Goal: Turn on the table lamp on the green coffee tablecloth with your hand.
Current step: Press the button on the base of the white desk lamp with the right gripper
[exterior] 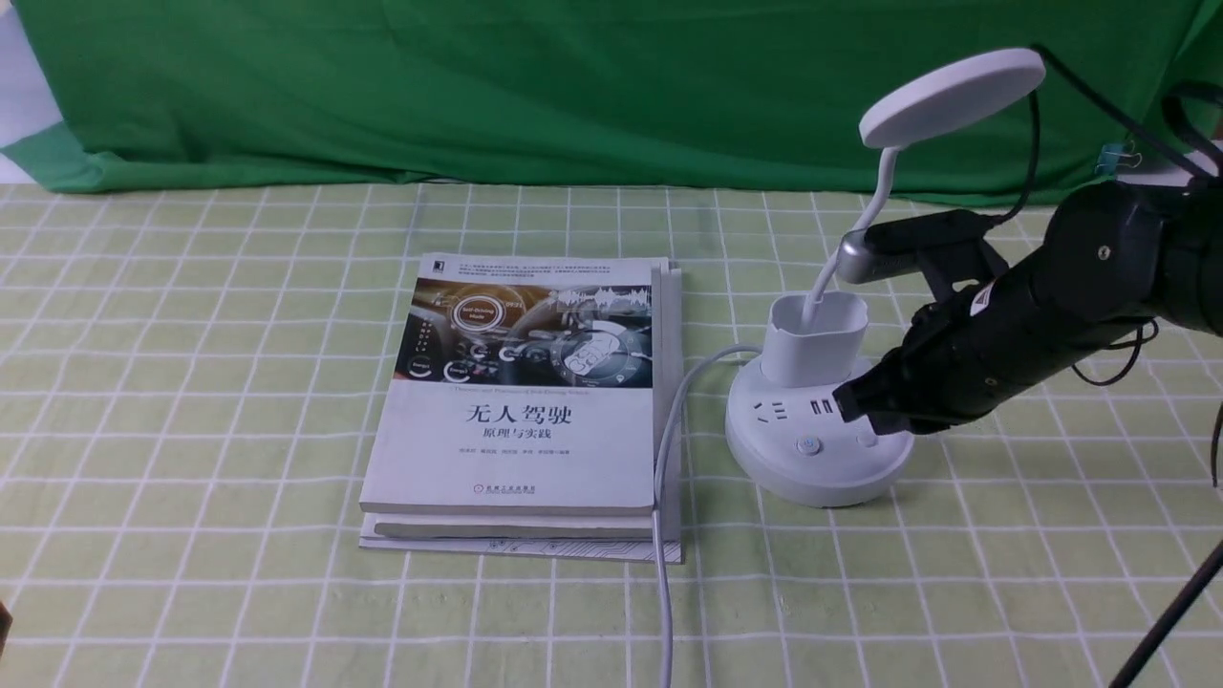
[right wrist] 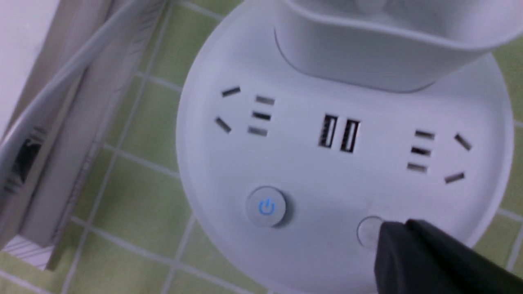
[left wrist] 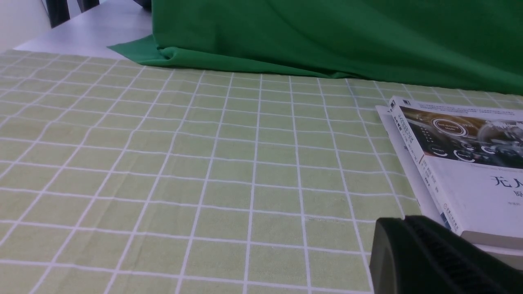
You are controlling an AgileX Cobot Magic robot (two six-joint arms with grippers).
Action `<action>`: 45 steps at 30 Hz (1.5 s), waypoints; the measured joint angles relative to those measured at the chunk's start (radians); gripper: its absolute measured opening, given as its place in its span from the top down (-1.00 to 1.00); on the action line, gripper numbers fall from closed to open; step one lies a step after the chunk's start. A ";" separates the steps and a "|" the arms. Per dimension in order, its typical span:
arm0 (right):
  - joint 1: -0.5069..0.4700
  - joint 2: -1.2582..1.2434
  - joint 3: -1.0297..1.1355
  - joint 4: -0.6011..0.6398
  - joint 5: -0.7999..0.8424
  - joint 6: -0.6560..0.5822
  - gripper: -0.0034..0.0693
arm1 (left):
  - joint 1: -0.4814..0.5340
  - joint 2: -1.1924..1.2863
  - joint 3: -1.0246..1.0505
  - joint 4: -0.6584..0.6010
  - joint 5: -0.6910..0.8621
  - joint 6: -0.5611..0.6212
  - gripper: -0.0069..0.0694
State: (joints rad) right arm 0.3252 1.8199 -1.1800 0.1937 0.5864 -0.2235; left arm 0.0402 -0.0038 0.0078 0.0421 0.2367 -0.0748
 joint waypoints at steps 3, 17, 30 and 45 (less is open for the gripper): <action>0.000 0.027 -0.020 0.000 -0.001 -0.001 0.82 | 0.000 0.000 0.000 0.000 0.000 0.000 0.81; 0.000 0.077 -0.044 0.006 -0.019 -0.003 0.82 | 0.000 0.000 0.000 0.000 0.000 0.000 0.81; 0.000 0.024 -0.051 0.004 0.012 -0.007 0.82 | 0.000 0.000 0.000 0.000 0.000 0.000 0.81; 0.000 0.059 -0.006 0.027 -0.011 -0.010 0.81 | 0.000 0.000 0.000 0.000 0.000 0.000 0.81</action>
State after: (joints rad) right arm 0.3252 1.8794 -1.1862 0.2211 0.5753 -0.2332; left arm 0.0402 -0.0038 0.0078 0.0421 0.2367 -0.0748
